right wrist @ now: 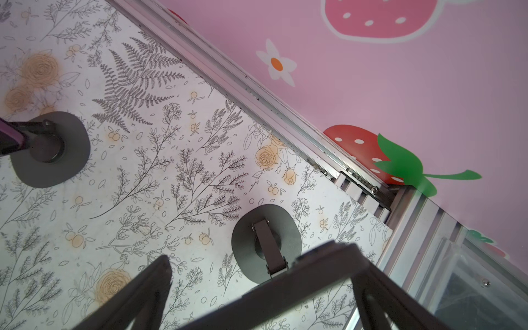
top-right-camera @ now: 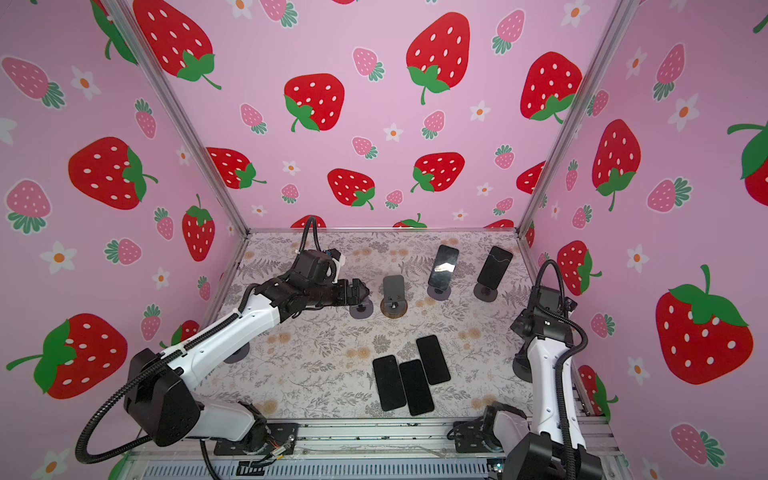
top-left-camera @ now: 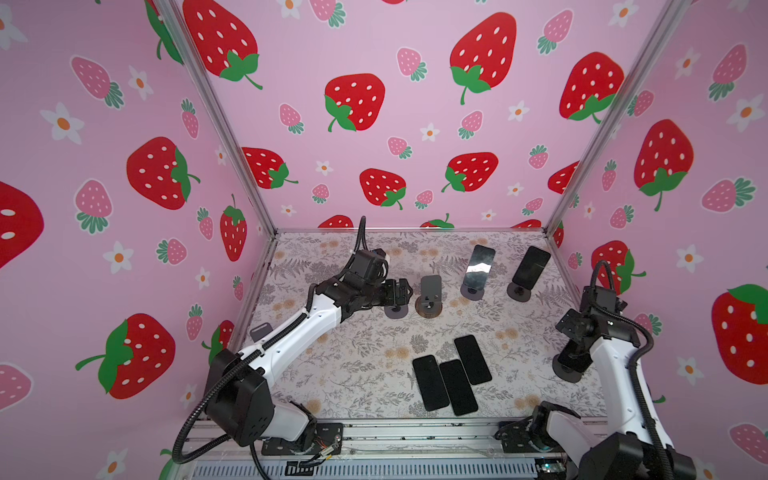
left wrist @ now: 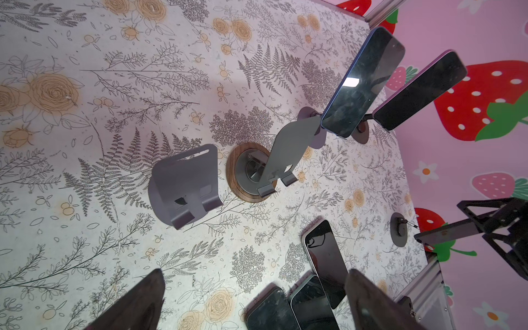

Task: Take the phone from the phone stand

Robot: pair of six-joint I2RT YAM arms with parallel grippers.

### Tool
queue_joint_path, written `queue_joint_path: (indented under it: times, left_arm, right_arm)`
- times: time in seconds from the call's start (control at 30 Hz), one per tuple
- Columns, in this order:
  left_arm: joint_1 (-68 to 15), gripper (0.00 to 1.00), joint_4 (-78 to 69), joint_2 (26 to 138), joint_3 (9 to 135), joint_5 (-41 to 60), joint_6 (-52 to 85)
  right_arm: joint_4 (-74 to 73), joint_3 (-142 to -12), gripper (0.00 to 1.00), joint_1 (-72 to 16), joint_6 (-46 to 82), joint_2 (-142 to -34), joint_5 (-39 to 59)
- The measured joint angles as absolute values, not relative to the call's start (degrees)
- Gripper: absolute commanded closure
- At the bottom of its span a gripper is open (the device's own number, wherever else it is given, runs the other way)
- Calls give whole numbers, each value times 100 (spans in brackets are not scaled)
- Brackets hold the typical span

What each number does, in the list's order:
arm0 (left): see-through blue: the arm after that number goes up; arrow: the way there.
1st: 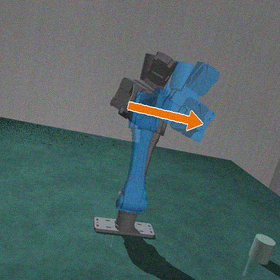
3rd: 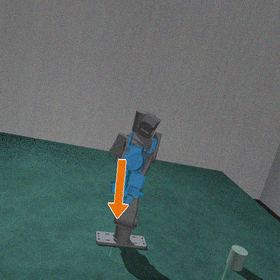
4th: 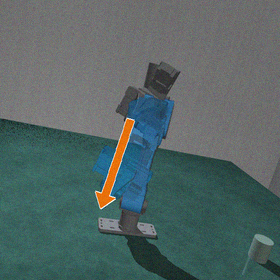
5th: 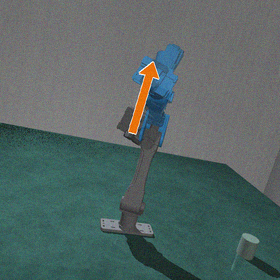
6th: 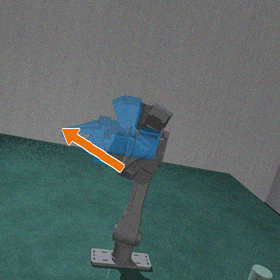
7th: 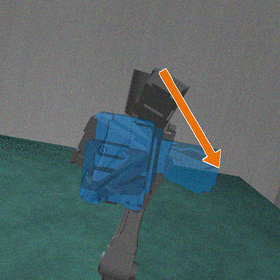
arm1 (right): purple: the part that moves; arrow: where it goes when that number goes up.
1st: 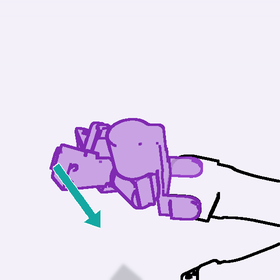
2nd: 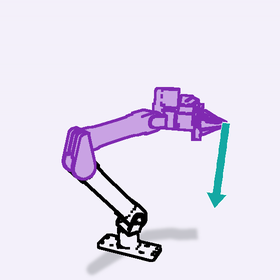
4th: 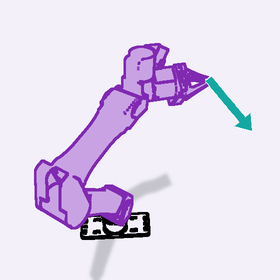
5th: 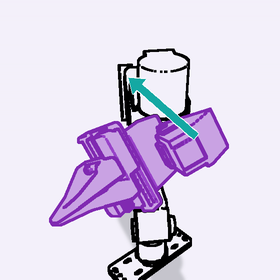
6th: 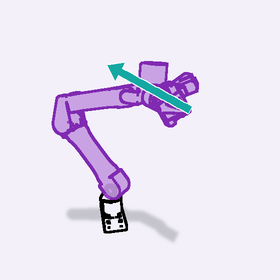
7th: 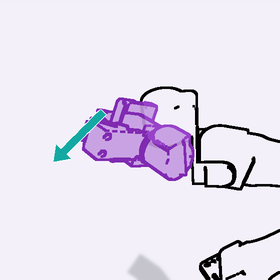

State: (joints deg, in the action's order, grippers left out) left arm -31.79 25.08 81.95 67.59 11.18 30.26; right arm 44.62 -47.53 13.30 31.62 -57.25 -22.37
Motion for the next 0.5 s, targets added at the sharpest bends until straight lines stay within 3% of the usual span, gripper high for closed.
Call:
queue_joint_path:
  times: [0.5]
  left_arm:
    - [-3179, 0, 2762, 8206, 7181, 1319, 3006]
  right_arm:
    - [4803, -5221, 0, 1330, 3017, -5682, -2001]
